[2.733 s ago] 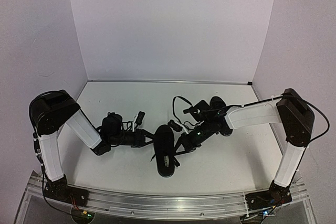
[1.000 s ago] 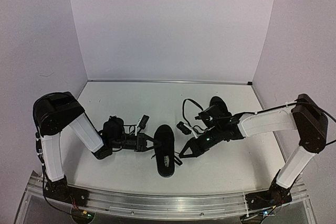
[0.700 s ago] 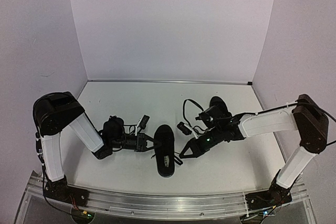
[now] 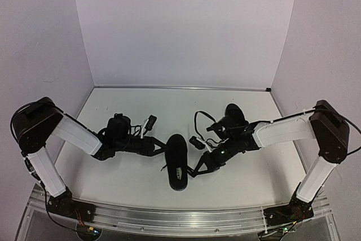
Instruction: Tie the shoes
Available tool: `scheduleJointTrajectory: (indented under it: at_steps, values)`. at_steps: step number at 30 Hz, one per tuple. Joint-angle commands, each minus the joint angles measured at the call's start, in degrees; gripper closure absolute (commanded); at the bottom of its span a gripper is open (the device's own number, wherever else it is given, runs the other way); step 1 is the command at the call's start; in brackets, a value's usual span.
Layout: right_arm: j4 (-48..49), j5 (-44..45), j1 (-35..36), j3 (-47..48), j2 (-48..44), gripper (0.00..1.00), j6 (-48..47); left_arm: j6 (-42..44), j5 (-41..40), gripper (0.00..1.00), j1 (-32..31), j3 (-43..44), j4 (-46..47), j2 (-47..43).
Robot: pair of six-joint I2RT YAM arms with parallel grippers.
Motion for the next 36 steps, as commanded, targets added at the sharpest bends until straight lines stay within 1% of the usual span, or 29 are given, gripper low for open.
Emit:
scheduleJointTrajectory:
  at_steps: [1, 11, 17, 21, 30, 31, 34, 35, 36]
  values:
    - [-0.96, -0.75, 0.31, 0.47, -0.67, 1.00, -0.09, 6.90, -0.50, 0.57, 0.61, 5.54, -12.09, -2.42]
    - [-1.02, -0.26, 0.32, -4.76, -5.00, 1.00, 0.94, 6.09, -0.23, 0.50, 0.57, 8.38, -12.21, 0.89]
    - [-1.05, -0.21, 0.38, -7.60, -7.07, 1.00, 1.57, 4.95, 2.42, 0.47, 0.52, 9.80, -10.16, 3.08]
    - [-1.04, 0.07, 0.37, -9.08, -7.78, 1.00, 1.72, 4.09, 4.01, 0.46, 0.19, 10.80, -8.31, 4.59]
    - [-0.98, 0.93, 0.33, -9.67, -6.63, 1.00, 1.75, 3.91, 4.28, 0.47, -2.42, 13.44, -8.19, 7.37]
    - [-0.96, 0.98, 0.31, -9.58, -6.51, 0.98, 1.74, 3.90, 4.17, 0.47, -2.60, 13.73, -8.39, 7.63]
    - [-1.04, 1.40, 0.33, -8.83, -6.39, 0.79, 1.74, 4.26, 3.94, 0.47, -3.25, 14.60, -9.18, 8.34]
    - [-1.05, 1.61, 0.36, -8.40, -6.35, 0.73, 1.67, 4.39, 3.77, 0.48, -3.47, 14.88, -9.53, 8.45]
    - [-1.05, 1.73, 0.38, -7.83, -6.31, 0.70, 1.49, 4.53, 3.53, 0.48, -3.63, 15.10, -9.83, 8.56]
